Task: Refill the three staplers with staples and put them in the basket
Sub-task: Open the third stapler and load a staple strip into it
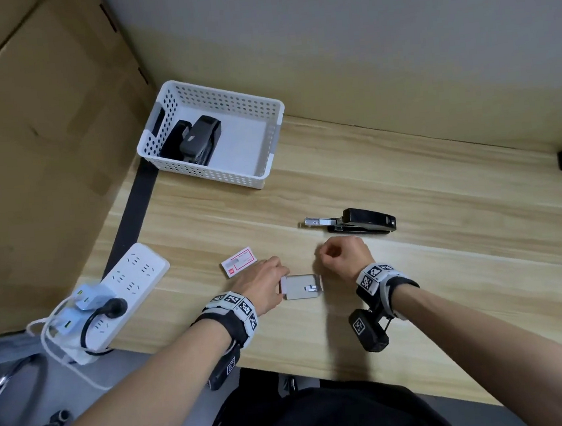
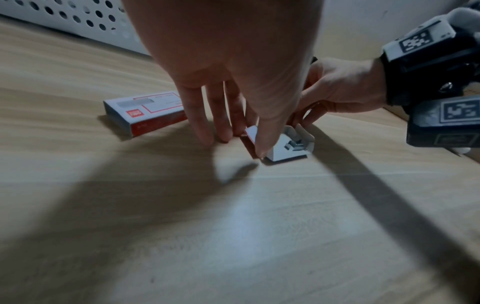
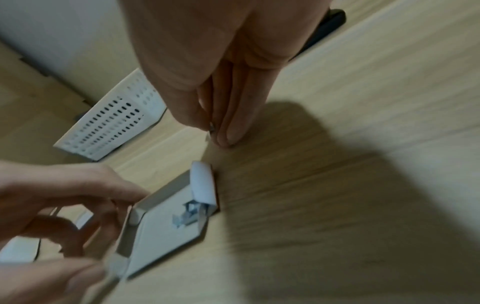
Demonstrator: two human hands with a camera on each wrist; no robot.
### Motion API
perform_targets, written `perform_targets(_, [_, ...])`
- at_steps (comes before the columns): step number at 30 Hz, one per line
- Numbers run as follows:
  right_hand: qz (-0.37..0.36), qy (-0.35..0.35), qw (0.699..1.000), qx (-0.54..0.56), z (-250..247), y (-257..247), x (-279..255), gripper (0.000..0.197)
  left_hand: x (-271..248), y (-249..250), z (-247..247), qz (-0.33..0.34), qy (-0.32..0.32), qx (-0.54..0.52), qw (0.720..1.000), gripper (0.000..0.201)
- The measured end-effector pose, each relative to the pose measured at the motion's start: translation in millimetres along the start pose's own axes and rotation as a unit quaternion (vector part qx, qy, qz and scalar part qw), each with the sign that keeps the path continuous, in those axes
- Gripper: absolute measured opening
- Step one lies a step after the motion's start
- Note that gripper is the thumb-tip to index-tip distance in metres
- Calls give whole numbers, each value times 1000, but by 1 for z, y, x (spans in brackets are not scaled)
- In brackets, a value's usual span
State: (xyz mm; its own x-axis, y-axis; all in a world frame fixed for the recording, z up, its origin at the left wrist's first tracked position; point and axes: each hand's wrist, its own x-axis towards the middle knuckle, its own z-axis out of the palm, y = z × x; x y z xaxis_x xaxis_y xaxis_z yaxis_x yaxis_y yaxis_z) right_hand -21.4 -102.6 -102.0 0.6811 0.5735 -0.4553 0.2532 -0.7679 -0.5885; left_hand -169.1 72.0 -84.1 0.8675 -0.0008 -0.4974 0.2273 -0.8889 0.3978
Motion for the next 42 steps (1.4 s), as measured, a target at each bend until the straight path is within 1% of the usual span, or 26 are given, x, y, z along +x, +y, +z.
perform_targets(3, [6,-8,999,43,3,5,9,9,5,0,-3,-18,-28,18,999,37])
perform_targets(5, [-4,-23,999,42,3,7,12,10,8,0,-7,-24,-43,26,998,42])
perform_targets(7, [-10,-33,999,35,1,8,13,7,13,2,-12,-31,-51,38,998,45])
perform_targets(10, [-10,-31,998,55,-2,14,11,6,21,4,-21,-36,-58,49,996,42])
perform_targets(13, [-14,-19,998,61,-3,23,10,6,29,9,-30,-35,-59,56,996,29])
perform_targets(14, [-12,-15,998,57,-3,26,9,6,32,11,-33,-33,-58,58,996,28])
perform_targets(22, [-44,-4,998,44,-6,46,8,13,59,35,-36,-29,-61,58,996,37])
perform_targets(28, [-66,3,997,28,-4,50,10,15,72,48,-31,-24,-71,52,996,40])
perform_targets(33, [-41,17,997,66,-8,51,10,14,78,50,-30,-26,-69,52,996,36])
perform_targets(36, [-42,27,994,96,-12,54,8,15,81,50,-32,-22,-65,54,996,35])
perform_targets(39, [-31,46,994,98,-21,61,1,22,85,53,-31,-7,-44,42,998,33])
perform_targets(42, [-17,49,994,92,-30,72,-8,24,94,59,-26,12,-16,30,999,27])
